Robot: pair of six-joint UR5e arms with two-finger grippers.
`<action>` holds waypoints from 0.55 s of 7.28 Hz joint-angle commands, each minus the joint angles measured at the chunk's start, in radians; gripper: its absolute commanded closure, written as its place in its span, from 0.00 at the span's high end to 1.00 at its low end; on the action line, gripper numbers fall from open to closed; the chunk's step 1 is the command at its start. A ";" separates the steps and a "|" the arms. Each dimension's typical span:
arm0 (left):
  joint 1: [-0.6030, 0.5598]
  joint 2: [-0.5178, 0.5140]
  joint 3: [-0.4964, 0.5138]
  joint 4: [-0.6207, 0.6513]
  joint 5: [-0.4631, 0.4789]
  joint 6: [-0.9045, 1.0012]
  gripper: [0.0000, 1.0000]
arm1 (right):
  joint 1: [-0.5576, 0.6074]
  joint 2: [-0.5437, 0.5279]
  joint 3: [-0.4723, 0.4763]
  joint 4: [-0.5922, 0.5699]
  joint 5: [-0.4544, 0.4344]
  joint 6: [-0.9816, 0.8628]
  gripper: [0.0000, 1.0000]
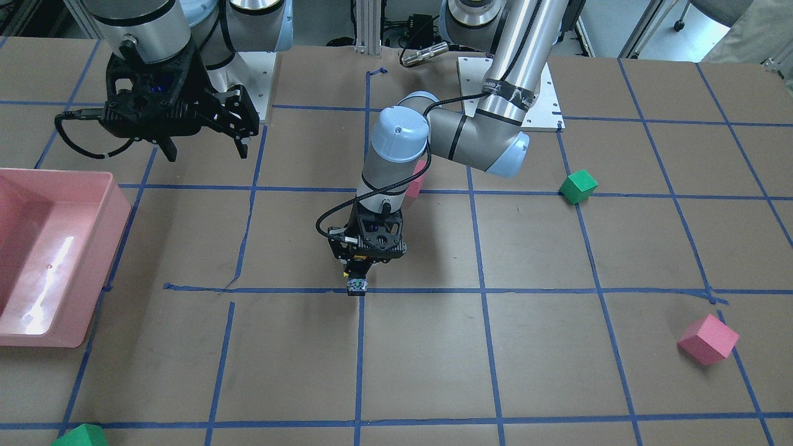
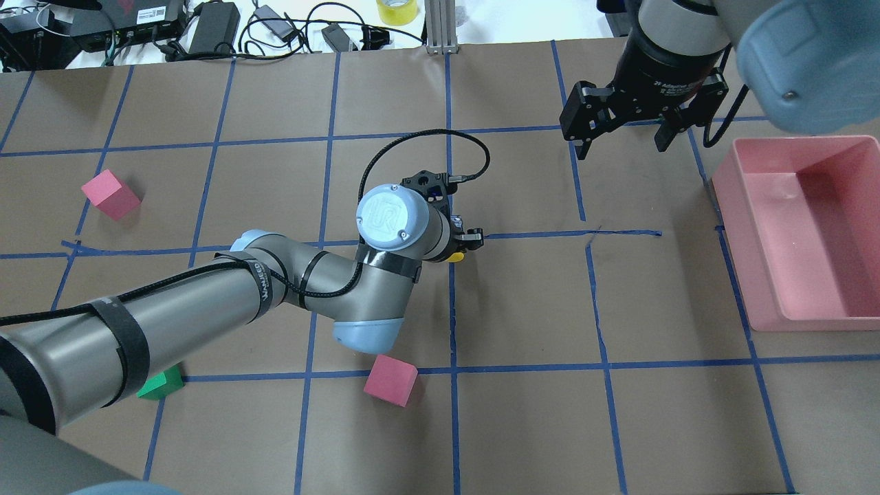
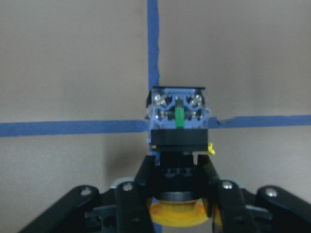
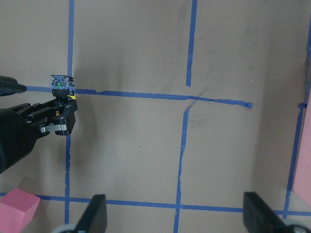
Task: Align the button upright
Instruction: 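Lift the switch with the left gripper and rotate it yellow cap upward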
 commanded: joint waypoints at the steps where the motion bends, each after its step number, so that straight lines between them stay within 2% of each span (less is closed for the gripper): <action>1: 0.046 0.011 0.060 -0.184 -0.107 -0.241 0.00 | -0.001 0.001 0.001 0.000 0.000 0.000 1.00; 2: 0.128 0.011 0.054 -0.192 -0.215 -0.335 0.00 | 0.000 0.001 0.001 0.000 0.000 0.000 1.00; 3: 0.206 0.010 0.062 -0.218 -0.400 -0.527 0.00 | 0.000 0.001 0.001 0.000 -0.001 0.000 1.00; 4: 0.276 0.010 0.053 -0.231 -0.481 -0.582 0.00 | 0.000 0.001 0.001 0.000 -0.001 0.000 1.00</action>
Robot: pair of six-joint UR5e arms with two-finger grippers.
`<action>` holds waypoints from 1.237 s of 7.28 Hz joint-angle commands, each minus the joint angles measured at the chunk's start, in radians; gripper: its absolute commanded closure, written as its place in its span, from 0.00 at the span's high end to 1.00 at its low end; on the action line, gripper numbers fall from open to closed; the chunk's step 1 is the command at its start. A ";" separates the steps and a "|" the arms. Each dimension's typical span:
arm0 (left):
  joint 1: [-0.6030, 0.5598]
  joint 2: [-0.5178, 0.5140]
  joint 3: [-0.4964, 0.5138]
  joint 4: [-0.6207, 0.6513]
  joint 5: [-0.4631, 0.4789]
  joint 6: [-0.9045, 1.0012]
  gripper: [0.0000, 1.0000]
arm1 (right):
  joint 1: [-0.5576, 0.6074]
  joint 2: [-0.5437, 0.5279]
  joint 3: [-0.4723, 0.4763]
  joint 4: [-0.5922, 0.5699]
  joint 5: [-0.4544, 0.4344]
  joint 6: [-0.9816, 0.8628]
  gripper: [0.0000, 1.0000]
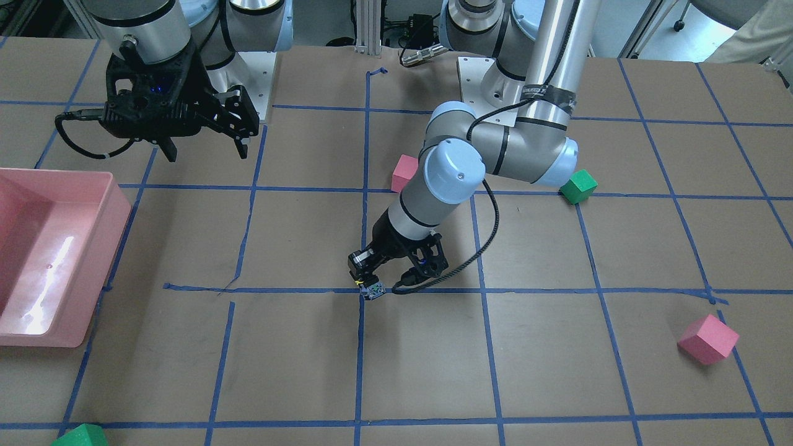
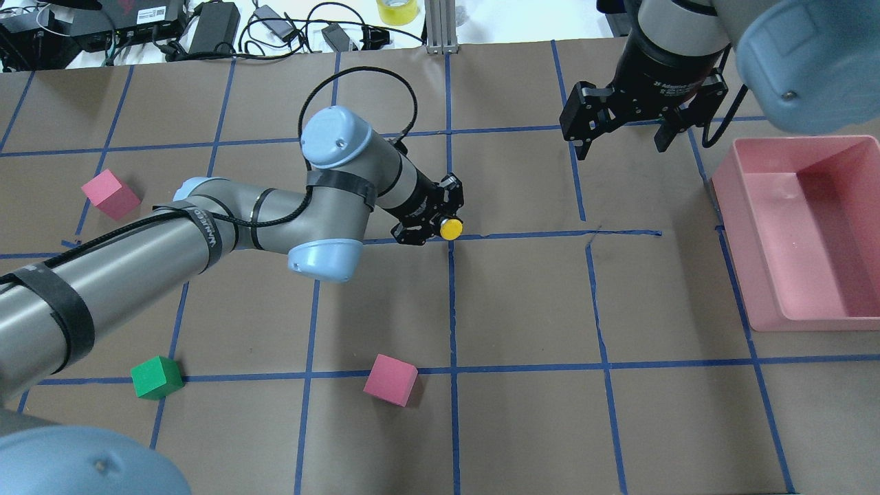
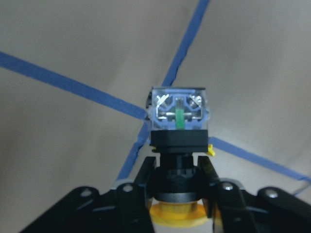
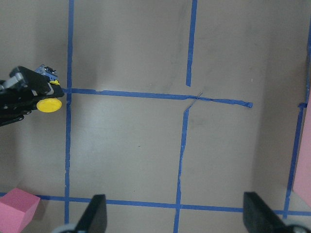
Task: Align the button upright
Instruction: 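Lift the switch with the left gripper and rotate it yellow cap upward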
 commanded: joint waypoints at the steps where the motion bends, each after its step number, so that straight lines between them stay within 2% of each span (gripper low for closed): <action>1: 0.123 -0.003 -0.009 -0.132 -0.192 -0.158 0.00 | 0.000 0.000 0.000 0.000 0.001 0.001 1.00; 2: 0.147 -0.005 -0.018 -0.182 -0.211 -0.180 0.00 | 0.000 0.000 0.000 0.000 -0.001 0.000 1.00; 3: 0.163 -0.007 -0.035 -0.199 -0.216 -0.300 0.00 | 0.000 -0.002 0.006 0.000 -0.001 0.000 1.00; 4: 0.164 -0.007 -0.041 -0.204 -0.307 -0.376 0.00 | 0.000 -0.002 0.011 -0.002 0.001 0.001 1.00; 5: 0.164 -0.013 -0.059 -0.205 -0.399 -0.384 0.00 | 0.000 -0.002 0.012 0.000 0.001 0.000 1.00; 6: 0.164 -0.019 -0.079 -0.205 -0.449 -0.386 0.00 | 0.000 -0.003 0.012 0.000 0.003 0.001 1.00; 9: 0.163 -0.043 -0.122 -0.208 -0.547 -0.377 0.00 | 0.000 -0.002 0.012 0.000 0.001 0.001 1.00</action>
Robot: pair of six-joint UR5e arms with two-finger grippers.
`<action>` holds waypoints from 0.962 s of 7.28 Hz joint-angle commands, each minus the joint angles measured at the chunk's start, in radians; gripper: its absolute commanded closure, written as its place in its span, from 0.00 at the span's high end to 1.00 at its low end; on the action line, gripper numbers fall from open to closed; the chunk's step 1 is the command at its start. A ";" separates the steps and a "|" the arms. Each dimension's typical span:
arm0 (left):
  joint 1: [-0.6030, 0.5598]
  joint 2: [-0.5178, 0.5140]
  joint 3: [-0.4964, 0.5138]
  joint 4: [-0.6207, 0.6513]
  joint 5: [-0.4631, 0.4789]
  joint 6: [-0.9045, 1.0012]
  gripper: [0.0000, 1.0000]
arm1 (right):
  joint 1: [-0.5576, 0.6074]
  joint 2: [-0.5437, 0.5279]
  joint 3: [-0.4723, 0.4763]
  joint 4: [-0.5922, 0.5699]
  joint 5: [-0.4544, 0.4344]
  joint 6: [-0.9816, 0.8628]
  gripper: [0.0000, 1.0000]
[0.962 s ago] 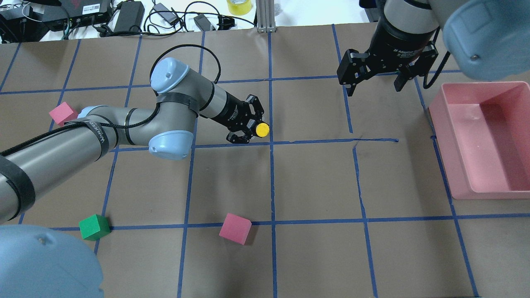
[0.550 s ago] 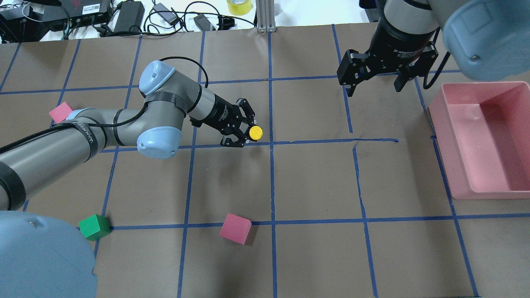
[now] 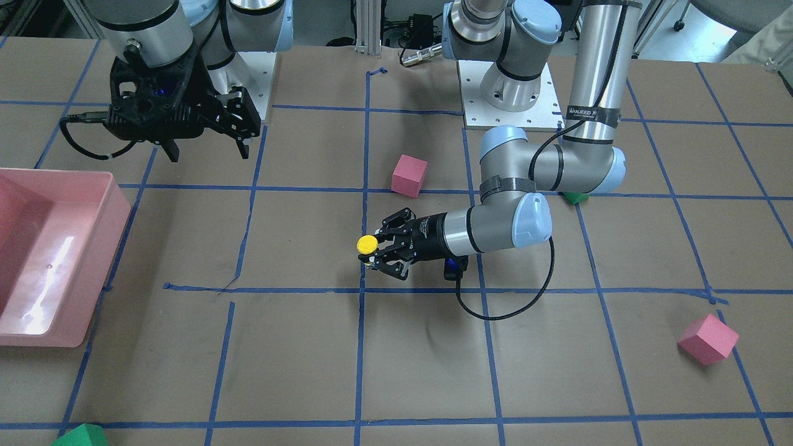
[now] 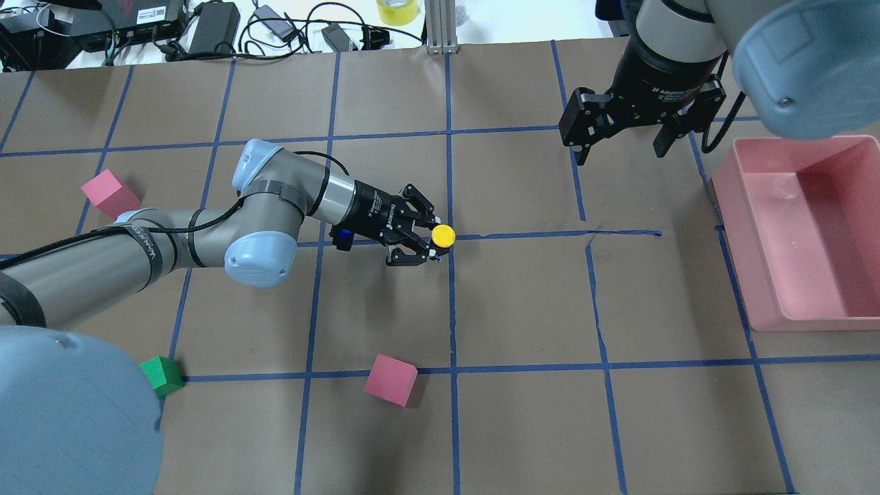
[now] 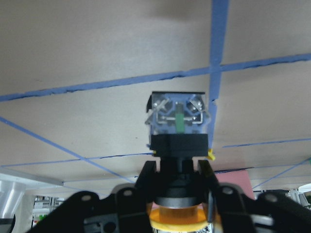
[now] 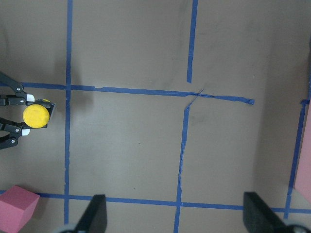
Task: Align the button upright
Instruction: 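Lift the switch with the left gripper and rotate it yellow cap upward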
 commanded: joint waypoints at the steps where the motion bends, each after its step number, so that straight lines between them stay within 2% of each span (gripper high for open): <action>1: -0.001 -0.015 -0.022 -0.015 -0.075 0.001 0.00 | 0.000 0.001 0.002 0.000 0.000 -0.001 1.00; 7: -0.001 -0.057 -0.031 -0.017 -0.071 0.000 0.02 | 0.000 -0.001 0.006 0.000 0.000 -0.001 1.00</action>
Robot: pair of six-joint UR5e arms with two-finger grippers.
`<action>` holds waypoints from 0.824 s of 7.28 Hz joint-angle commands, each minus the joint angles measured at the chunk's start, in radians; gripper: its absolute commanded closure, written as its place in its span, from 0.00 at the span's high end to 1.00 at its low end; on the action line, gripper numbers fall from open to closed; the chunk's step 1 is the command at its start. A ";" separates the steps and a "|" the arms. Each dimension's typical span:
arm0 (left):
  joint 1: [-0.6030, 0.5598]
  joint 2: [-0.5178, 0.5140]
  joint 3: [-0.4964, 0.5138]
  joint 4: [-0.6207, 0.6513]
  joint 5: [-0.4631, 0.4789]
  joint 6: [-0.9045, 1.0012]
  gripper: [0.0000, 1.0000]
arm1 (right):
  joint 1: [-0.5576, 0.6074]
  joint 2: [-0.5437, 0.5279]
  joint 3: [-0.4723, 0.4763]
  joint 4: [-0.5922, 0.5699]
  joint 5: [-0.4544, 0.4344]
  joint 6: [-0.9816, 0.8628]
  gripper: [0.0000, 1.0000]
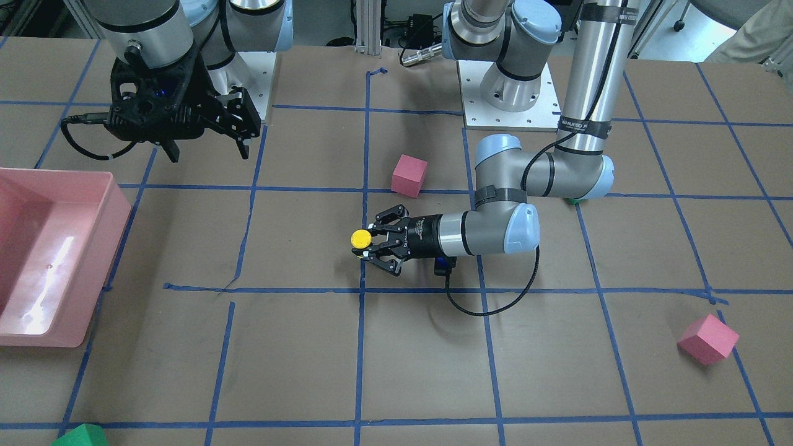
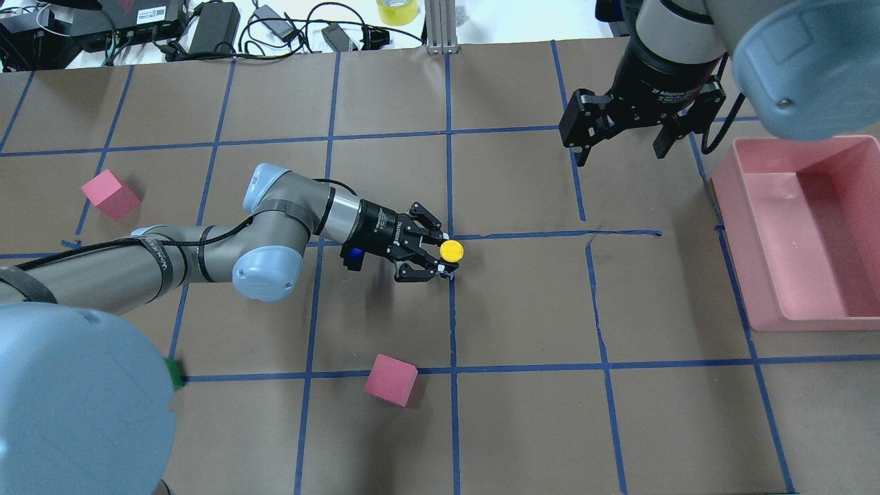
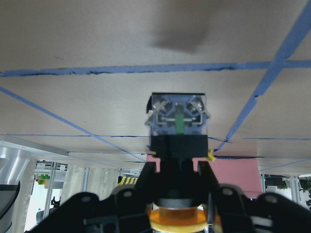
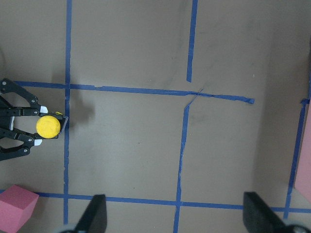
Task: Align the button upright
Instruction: 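Set the switch down upright and open the left gripper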
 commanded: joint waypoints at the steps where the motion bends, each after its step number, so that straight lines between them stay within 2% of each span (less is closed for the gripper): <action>1: 0.000 -0.007 0.001 0.000 0.005 0.000 0.21 | 0.000 -0.001 0.005 0.000 0.001 0.000 1.00; 2: 0.001 -0.010 0.002 0.000 0.014 0.000 0.99 | 0.000 -0.001 0.005 0.000 0.001 0.000 1.00; 3: 0.001 -0.010 0.001 -0.002 0.017 0.000 1.00 | 0.000 -0.001 0.005 0.000 0.001 0.000 1.00; 6: 0.001 0.010 0.008 -0.002 0.141 -0.002 1.00 | 0.000 -0.001 0.005 0.000 0.001 0.000 1.00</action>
